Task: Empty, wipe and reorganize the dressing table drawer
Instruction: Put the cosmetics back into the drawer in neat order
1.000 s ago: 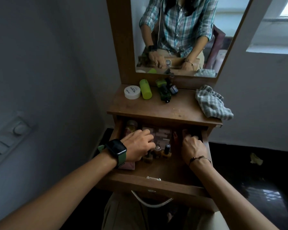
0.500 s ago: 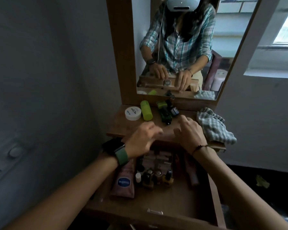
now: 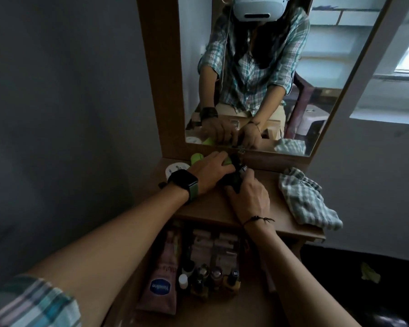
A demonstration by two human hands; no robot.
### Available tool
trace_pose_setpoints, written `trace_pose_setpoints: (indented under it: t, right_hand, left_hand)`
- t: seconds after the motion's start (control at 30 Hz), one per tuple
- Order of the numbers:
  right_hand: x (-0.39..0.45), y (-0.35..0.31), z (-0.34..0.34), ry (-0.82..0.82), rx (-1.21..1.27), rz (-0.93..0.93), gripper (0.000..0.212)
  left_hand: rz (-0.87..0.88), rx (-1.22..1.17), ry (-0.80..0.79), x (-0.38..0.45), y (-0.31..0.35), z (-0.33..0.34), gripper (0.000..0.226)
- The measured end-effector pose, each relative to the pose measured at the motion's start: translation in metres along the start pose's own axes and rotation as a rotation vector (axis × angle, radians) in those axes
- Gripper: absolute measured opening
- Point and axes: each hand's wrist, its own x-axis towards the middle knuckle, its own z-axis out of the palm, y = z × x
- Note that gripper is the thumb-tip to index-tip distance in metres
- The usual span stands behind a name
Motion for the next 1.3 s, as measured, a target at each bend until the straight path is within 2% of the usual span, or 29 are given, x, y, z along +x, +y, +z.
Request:
trace_pose_setpoints:
  t: [0.1, 0.23, 0.47, 0.63, 0.73, 0.8, 0.9, 1.03, 1.17, 1.3]
  right_hand:
    - [-0.005, 0.001, -0.001, 0.017, 0.023, -0.049, 0.059]
    - [-0.014, 0.002, -0.002, -0.007, -0.001, -0.096, 0.050]
    - [-0.018, -0.002, -0.005, -0.059, -0.034, -0.097, 0.050]
    - [-0.021, 0.003, -0.011, -0.043, -0.004, -0.116, 0.040]
    - [-0.023, 0.009, -0.014, -0.005, -0.011, -0.157, 0.032]
    - [-0.025, 0.013, -0.017, 0.050, 0.025, -0.177, 0.027]
    - [-0.029, 0.015, -0.025, 0.164, 0.092, -0.213, 0.020]
    - [-0.035, 0.011, -0.042, 0.268, 0.106, -0.266, 0.018]
    - [-0.051, 0.008, -0.064, 0.325, 0.147, -0.276, 0.017]
    - [-0.082, 0.011, -0.092, 0.324, 0.137, -0.247, 0.016]
  left_hand:
    - [0.011, -0.074, 0.095, -0.006, 0.000, 0.004, 0.034]
    - [0.054, -0.134, 0.138, -0.015, 0.001, 0.003, 0.028]
    - [0.010, -0.105, 0.088, -0.023, 0.008, -0.006, 0.036]
    - [0.005, -0.097, 0.116, -0.026, 0.011, -0.014, 0.036]
    - [0.047, -0.149, 0.140, -0.031, 0.012, -0.021, 0.033]
    - [0.057, -0.180, 0.210, -0.035, 0.011, -0.021, 0.030]
    - [0.026, -0.309, 0.317, -0.047, 0.017, -0.026, 0.018]
    - [-0.032, -0.436, 0.350, -0.075, 0.026, -0.042, 0.019]
    - [-0.082, -0.648, 0.297, -0.113, 0.043, -0.063, 0.017]
    - [-0.069, -0.750, 0.021, -0.149, 0.059, -0.076, 0.016]
